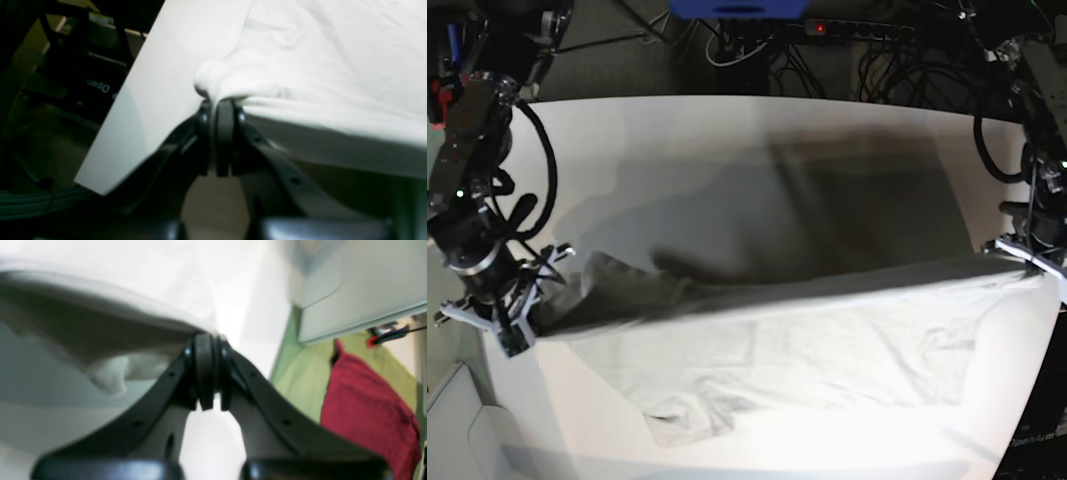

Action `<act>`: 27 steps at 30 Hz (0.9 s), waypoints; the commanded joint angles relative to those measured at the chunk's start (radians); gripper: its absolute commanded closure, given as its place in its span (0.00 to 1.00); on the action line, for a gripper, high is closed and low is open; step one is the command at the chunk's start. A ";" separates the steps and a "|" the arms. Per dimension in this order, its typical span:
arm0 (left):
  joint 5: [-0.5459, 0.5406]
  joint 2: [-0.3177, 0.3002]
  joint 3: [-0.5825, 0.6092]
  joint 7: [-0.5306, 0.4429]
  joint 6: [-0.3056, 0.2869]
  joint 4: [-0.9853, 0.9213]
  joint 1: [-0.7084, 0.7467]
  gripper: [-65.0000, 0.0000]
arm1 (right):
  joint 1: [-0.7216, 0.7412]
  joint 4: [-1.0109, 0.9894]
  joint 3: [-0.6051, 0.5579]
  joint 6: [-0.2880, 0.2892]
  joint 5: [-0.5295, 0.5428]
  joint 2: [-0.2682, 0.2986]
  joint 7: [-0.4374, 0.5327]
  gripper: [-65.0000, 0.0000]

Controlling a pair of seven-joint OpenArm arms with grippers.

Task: Layout the t-shirt on the table in an organized manner, then fold the t-shirt properly
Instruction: 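Carry the raised edge over the t-shirt toward the hem with both grippers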

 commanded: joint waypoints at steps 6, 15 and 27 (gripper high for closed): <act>0.012 -0.008 0.000 -0.035 0.005 0.016 -0.207 1.00 | 0.191 0.019 0.021 0.015 -0.013 0.012 0.015 1.00; 0.006 -0.008 0.006 -0.036 0.005 0.016 -0.485 1.00 | 0.409 0.019 0.021 0.015 -0.019 0.013 0.015 1.00; -0.193 0.013 0.040 -0.038 0.014 0.024 -0.588 1.00 | 0.595 0.017 0.046 0.015 -0.021 0.047 0.014 1.00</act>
